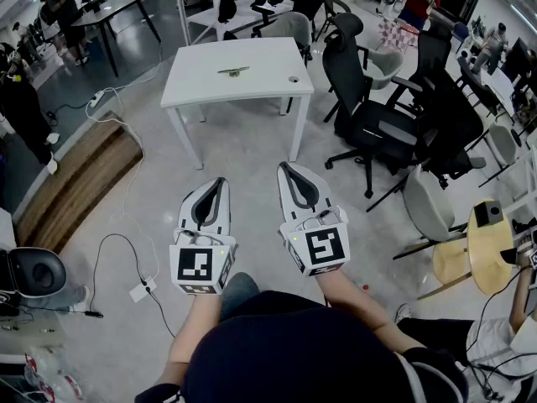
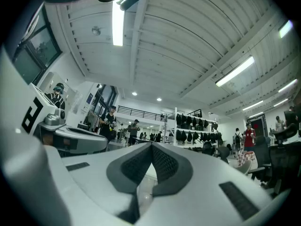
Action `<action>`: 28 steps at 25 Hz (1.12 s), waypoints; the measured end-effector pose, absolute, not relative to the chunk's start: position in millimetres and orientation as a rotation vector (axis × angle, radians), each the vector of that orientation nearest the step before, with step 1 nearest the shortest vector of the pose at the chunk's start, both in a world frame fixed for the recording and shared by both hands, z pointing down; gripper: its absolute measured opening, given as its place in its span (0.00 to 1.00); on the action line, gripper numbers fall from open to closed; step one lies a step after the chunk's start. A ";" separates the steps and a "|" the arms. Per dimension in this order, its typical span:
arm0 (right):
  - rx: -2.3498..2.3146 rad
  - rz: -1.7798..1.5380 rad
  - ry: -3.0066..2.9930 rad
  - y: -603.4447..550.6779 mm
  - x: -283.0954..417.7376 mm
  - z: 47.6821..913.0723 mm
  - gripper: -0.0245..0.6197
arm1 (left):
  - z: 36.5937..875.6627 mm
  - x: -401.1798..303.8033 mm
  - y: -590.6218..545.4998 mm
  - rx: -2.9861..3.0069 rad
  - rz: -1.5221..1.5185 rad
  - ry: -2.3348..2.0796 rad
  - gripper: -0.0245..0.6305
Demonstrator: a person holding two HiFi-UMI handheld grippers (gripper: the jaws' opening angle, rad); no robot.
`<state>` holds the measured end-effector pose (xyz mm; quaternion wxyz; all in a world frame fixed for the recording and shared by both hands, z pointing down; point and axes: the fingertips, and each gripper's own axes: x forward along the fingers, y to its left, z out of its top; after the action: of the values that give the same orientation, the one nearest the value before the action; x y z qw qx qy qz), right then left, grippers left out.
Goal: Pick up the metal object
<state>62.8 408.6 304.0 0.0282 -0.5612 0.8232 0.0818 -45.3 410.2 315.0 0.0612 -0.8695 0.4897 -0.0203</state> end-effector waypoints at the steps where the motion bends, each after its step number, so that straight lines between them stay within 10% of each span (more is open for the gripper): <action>1: -1.728 0.242 2.535 406.1 65.3 304.9 0.08 | 315.8 -43.5 408.0 -2.631 -0.059 1.482 0.07; 23: -1.779 0.238 2.476 160.0 23.5 326.4 0.09 | 331.1 -78.5 156.1 -2.674 -0.043 1.385 0.07; 28: -1.766 0.139 2.480 97.0 5.0 337.0 0.26 | 338.2 -91.3 94.1 -2.710 -0.055 1.362 0.07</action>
<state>5.0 97.0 337.0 0.0472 -0.5788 0.8128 0.0455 -91.3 94.1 338.2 0.0541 -0.8921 0.4483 -0.0180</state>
